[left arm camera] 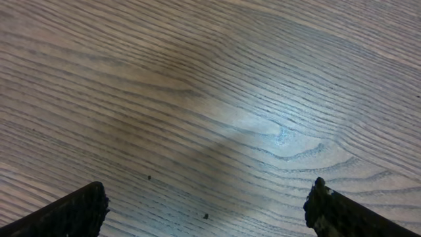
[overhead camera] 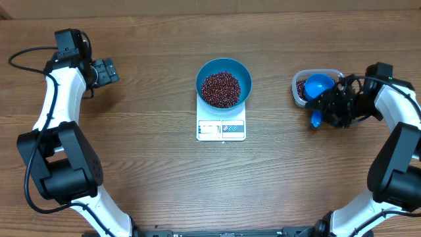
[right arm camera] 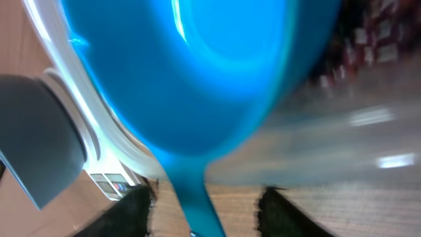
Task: Scoop item into bowl and weigh 150g on scale
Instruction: 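Dip the scoop into the red beans with the right gripper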
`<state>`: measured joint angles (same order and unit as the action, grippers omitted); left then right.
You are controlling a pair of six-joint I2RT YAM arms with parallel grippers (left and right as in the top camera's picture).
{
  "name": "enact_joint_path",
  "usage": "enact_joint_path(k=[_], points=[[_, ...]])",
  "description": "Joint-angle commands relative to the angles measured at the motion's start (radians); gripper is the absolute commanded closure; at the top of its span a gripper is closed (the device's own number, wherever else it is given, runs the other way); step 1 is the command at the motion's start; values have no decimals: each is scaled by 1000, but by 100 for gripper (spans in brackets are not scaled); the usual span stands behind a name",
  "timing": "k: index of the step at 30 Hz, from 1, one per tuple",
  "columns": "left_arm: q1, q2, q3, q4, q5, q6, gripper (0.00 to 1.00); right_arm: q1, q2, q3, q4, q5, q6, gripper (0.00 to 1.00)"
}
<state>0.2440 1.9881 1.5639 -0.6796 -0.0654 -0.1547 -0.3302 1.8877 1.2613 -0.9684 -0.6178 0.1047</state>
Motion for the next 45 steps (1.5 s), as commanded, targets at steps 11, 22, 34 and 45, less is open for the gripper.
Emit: enact_joint_path(k=[11,22,34,45], points=[[-3,0,9,3,-13,5,1,6,-21,-3,-39,-57,-2,80],[-3,0,9,3,-13,5,0,6,-22,168,-143,6,-55,96],[-3,0,9,3,-13,5,0,77,-22,504,-613,311,-260,96],[-3,0,9,3,-13,5,0,418,-13,499,-618,1077,-294,96]])
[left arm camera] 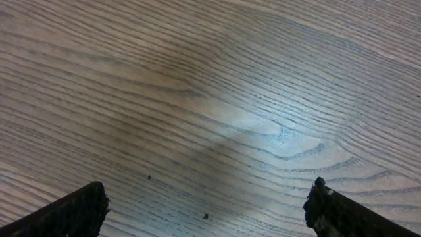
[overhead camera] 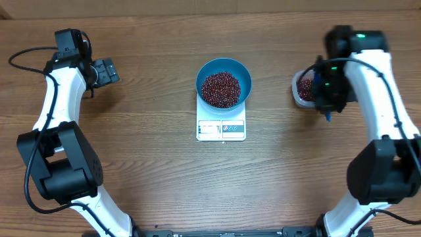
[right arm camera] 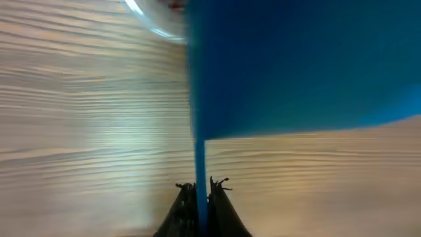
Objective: Scoop item into bowl and weigh 150g on scale
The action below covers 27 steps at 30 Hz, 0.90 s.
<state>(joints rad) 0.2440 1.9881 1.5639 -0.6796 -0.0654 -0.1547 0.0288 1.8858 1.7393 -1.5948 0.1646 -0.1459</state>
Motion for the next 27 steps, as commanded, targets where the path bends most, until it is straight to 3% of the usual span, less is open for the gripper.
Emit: enact_joint_path(k=[1,10,14,20,27], points=[[-3,0,9,3,-13,5,0,83,-6,19,13,361,-43,96],[-3,0,9,3,-13,5,0,91,105,16,42,424,-48,96],[-3,0,9,3,-13,5,0,73,154,13,73,422,-141,96],[-3,0,9,3,-13,5,1,47,202,13,83,531,-159,96],[-3,0,9,3,-13,5,0,40,202,2,161,602,-343,96]])
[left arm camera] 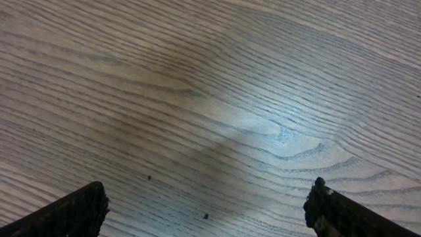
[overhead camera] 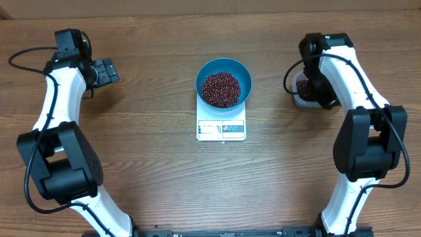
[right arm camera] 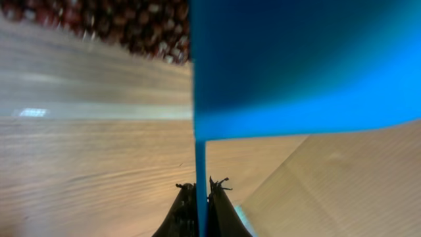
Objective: Scoop item into bowl and weigh 150g on scale
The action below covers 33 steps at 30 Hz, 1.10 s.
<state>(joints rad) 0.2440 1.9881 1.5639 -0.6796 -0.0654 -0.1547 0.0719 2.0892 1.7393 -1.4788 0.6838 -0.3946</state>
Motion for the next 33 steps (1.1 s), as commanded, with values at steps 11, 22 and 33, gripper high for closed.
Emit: enact_joint_path(k=[11,22,33], points=[[-3,0,9,3,-13,5,1,-3,0,-20,86,143,-135,96],[-3,0,9,3,-13,5,0,-47,0,-122,118,74,-139,96],[-3,0,9,3,-13,5,0,-46,0,-156,158,-90,-165,96]])
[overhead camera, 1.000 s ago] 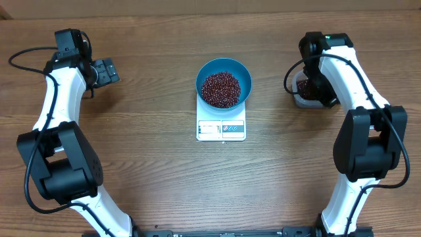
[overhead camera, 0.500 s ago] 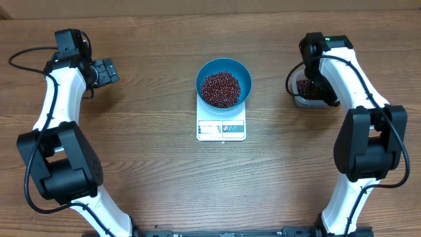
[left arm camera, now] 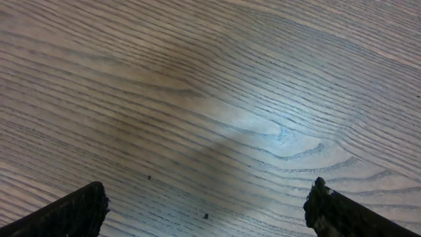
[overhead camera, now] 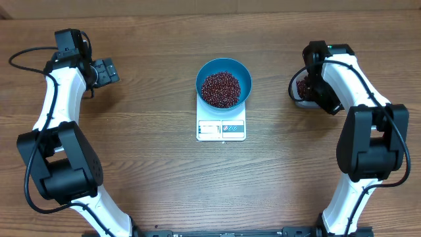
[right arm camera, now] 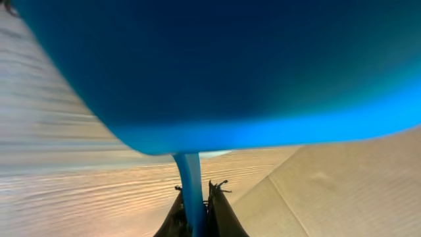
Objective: Scoop item into bowl and weigh 150g on scale
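Observation:
A blue bowl (overhead camera: 223,81) filled with red beans sits on the white scale (overhead camera: 221,130) at the table's middle. At the right a clear tub of beans (overhead camera: 300,88) is partly covered by my right arm. My right gripper (right arm camera: 196,192) is shut on the thin handle of the blue scoop (right arm camera: 217,72), whose underside fills the right wrist view. From overhead the scoop is hidden under the arm. My left gripper (overhead camera: 105,71) rests at the far left, open, with its fingertips (left arm camera: 79,209) wide apart over bare wood.
Brown wooden table (overhead camera: 131,164) all around. A pale cardboard-coloured surface (right arm camera: 342,191) shows at the lower right of the right wrist view. The left arm's black cable (overhead camera: 26,56) loops at the far left edge.
The right wrist has shifted slightly toward the near side over the tub. The scoop has turned: its underside now fills the wrist view, and the beans seen beyond it before are out of sight. Left arm unchanged.
First my right gripper held the scoop from the tub's right side, its bowl over the beans. Then the arm had swung round behind the tub with the scoop edge-on. It was then over the tub with beans showing past the scoop, and now stays there, scoop turned.

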`<state>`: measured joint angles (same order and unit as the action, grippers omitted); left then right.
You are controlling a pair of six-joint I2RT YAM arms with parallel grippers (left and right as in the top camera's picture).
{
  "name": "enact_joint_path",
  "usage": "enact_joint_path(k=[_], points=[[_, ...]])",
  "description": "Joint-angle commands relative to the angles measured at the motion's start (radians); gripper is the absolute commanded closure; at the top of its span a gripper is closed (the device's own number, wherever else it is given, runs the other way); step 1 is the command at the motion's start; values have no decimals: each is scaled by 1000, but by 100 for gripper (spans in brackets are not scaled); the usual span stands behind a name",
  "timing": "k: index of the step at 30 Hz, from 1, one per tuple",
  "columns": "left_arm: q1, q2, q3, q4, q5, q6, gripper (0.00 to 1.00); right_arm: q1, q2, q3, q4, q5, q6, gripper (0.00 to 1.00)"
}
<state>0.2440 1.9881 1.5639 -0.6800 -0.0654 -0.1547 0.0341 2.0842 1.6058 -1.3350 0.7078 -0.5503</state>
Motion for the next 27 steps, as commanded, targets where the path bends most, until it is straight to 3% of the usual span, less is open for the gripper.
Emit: enact_joint_path(k=[1,17,27], points=[[-3,0,9,4,-13,5,1,-8,5,-22,14,-134,-12,96],[-3,0,9,4,-13,5,0,10,5,17,0,-489,5,97],[-3,0,9,4,-13,5,1,-39,5,24,-47,-710,166,96]])
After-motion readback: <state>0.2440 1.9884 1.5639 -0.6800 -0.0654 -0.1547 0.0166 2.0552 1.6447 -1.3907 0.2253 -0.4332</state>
